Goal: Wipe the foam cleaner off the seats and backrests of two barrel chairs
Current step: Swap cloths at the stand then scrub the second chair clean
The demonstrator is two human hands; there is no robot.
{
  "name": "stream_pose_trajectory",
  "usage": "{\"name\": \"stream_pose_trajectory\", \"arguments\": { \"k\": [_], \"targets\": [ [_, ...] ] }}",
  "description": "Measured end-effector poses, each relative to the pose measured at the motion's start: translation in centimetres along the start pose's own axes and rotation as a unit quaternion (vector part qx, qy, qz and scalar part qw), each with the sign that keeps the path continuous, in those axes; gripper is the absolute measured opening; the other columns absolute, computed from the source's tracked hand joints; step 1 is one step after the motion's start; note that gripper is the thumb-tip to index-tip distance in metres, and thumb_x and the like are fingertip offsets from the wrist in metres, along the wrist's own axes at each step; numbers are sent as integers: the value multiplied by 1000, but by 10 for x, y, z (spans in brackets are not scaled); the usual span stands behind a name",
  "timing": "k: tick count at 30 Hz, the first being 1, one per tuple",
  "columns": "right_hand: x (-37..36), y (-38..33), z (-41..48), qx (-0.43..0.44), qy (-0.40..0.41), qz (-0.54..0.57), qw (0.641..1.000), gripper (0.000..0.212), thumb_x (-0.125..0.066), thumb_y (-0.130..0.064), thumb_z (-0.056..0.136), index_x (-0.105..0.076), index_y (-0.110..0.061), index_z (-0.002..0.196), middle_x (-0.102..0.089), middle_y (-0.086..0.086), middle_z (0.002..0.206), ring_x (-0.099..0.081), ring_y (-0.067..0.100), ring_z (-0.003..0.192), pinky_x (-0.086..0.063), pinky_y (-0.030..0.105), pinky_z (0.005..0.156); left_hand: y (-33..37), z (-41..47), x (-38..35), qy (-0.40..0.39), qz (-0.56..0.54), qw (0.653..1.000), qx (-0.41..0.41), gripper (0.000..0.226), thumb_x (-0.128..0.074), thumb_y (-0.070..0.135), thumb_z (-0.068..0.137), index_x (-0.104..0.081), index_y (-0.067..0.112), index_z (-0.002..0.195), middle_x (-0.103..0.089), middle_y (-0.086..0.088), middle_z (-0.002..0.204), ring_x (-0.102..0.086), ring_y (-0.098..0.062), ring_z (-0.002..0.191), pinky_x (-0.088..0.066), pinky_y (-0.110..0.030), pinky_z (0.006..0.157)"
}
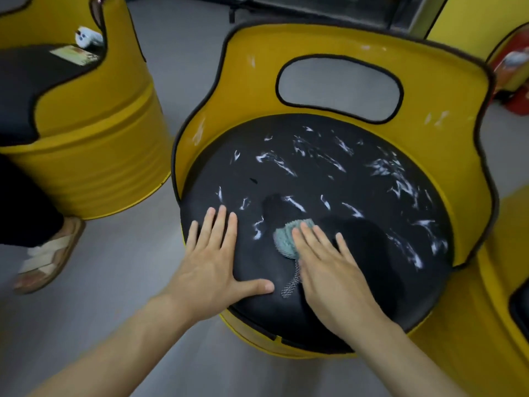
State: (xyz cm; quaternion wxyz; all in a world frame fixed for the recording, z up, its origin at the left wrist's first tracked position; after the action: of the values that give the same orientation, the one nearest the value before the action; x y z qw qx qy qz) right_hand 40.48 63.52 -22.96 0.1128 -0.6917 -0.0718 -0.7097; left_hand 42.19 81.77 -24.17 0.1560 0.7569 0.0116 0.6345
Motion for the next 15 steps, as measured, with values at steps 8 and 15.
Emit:
{"name": "stream_pose_trajectory", "arguments": {
  "k": [8, 15],
  "targets": [
    [-1, -36, -11, 32, -62, 13, 997, 58, -30, -26, 99, -33, -11, 156, -30, 4, 163, -23, 21, 152, -16, 43, 120, -1, 0, 4, -21, -10, 1000, -3, 141, -1, 110, 52, 31, 18, 154, 41, -3, 160, 45, -18, 143, 22, -43, 121],
    [0, -27, 43, 30, -78, 33, 996, 60, -9, -31, 103, 1, -19, 161, 7, -4, 168, 12, 11, 154, 8, 41, 124, -2, 6, -3, -26, -17, 999, 7, 146, -17, 109, 49, 30, 21, 155, 44, -1, 158, 47, -18, 142, 25, -41, 119]
  ]
}}
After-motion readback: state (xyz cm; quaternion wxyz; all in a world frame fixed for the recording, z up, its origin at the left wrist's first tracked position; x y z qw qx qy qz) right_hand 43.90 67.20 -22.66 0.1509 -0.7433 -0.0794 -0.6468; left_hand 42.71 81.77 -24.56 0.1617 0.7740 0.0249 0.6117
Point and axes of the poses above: each hand's wrist, its own z-axis towards the middle knuckle, its own x-axis out of the back of the hand, y = z × x, the point moved 10 cm from there along z, towards the middle knuckle
